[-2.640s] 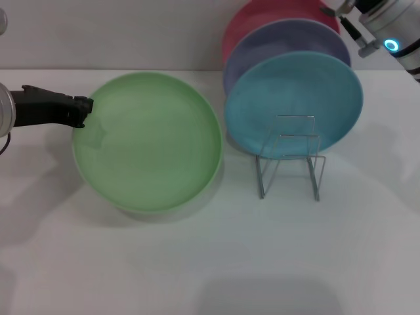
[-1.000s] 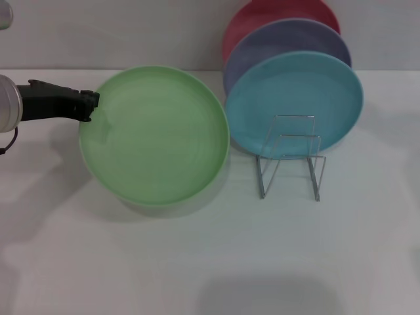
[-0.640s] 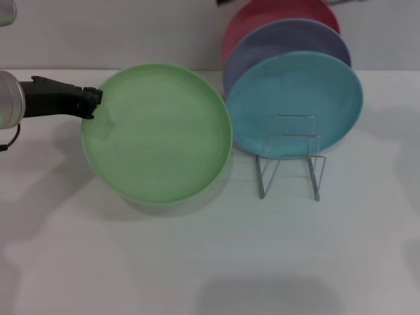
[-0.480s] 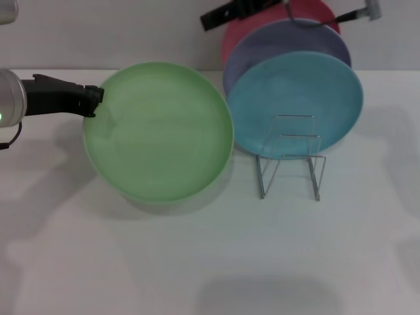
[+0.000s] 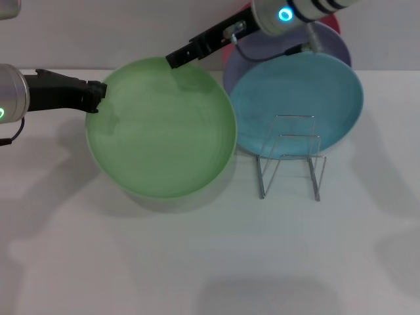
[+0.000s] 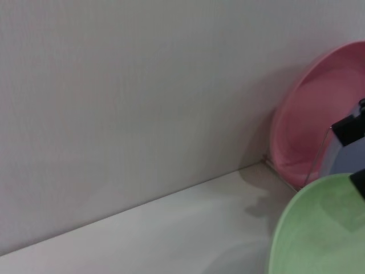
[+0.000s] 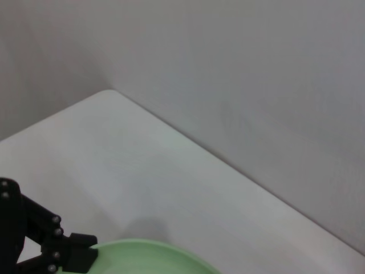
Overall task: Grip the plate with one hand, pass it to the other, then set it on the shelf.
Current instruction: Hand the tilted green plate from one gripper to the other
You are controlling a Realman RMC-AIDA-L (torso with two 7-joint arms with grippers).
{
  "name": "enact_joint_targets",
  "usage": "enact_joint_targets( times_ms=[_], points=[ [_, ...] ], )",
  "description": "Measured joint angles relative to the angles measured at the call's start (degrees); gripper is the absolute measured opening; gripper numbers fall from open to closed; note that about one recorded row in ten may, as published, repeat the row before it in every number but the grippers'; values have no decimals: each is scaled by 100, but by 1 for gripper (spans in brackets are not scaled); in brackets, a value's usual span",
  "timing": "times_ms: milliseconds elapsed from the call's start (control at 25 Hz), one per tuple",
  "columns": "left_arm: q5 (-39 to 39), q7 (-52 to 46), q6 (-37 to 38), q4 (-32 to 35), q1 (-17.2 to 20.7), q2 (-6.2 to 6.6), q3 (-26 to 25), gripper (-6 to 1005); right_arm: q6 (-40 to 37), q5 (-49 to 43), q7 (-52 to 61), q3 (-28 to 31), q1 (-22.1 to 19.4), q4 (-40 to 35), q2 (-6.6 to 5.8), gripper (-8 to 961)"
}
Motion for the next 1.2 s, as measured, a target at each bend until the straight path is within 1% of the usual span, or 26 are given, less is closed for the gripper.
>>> enact_joint_targets(
  times_ms=[160,400,560,760,1040,1160,1200],
  points=[
    [-3,0,0,5,0,0,0,29,-143,3,-64,-42,109,-199,31,823],
    [-13,1,0,16,8,0,-6,29,-285,-1,-68,-104,128,-350,38,824],
    [-83,24,0,23,2,1,-9,29,-324,-4,-69,-107,210,-554,45,796],
    [-165,54,3,23,19,15,-9,28,-368,-7,-149,-135,212,-594,77,760],
    [-180,94,57,23,51,16,-9,28,-448,-5,-499,-143,144,-553,116,456],
    [-320,115,109,-10,73,13,-50,29,-513,172,-804,-142,13,-464,155,314],
    [-381,115,123,-17,80,18,-74,29,-513,172,-804,-142,13,-464,155,281]
  ],
)
